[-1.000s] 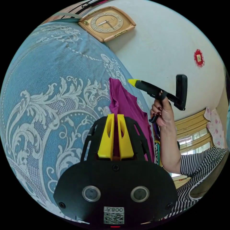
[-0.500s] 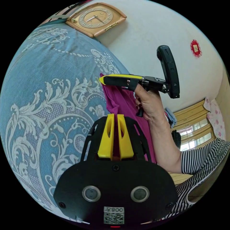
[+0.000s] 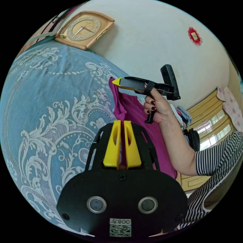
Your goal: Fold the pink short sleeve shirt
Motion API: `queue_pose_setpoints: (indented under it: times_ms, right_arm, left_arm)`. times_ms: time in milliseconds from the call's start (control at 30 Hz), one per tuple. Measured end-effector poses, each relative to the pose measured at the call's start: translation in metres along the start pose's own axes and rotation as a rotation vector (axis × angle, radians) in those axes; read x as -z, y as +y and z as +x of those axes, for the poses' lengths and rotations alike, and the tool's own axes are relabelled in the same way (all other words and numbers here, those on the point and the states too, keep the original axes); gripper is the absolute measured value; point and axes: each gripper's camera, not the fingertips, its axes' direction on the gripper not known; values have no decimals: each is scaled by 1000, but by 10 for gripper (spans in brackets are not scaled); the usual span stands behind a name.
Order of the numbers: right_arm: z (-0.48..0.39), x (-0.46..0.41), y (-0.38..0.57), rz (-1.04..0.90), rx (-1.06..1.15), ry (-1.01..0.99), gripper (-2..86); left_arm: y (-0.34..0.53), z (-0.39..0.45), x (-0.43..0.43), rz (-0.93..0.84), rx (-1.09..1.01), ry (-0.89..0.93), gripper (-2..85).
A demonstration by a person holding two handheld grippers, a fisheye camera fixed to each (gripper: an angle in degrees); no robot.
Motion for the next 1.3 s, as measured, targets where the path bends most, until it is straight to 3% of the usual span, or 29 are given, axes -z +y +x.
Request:
queue_pose_setpoints:
  times_ms: [233,533,900,1300]
  right_arm:
    - [94,31,34,24,-131,-175,10]
    - [152,23,66,-59,-224,-88,11]
    - [173,30,97,-67,-275,-13,9]
    - [106,1,41,-133,9,65,12]
  left_arm:
    - [-1,46,-28,-44,-125,50,23]
    - [2,98,-101,-229,-223,22,24]
    - [10,123,-159,-327,-222,75,25]
    - [17,145,-183,-306,-232,118,30]
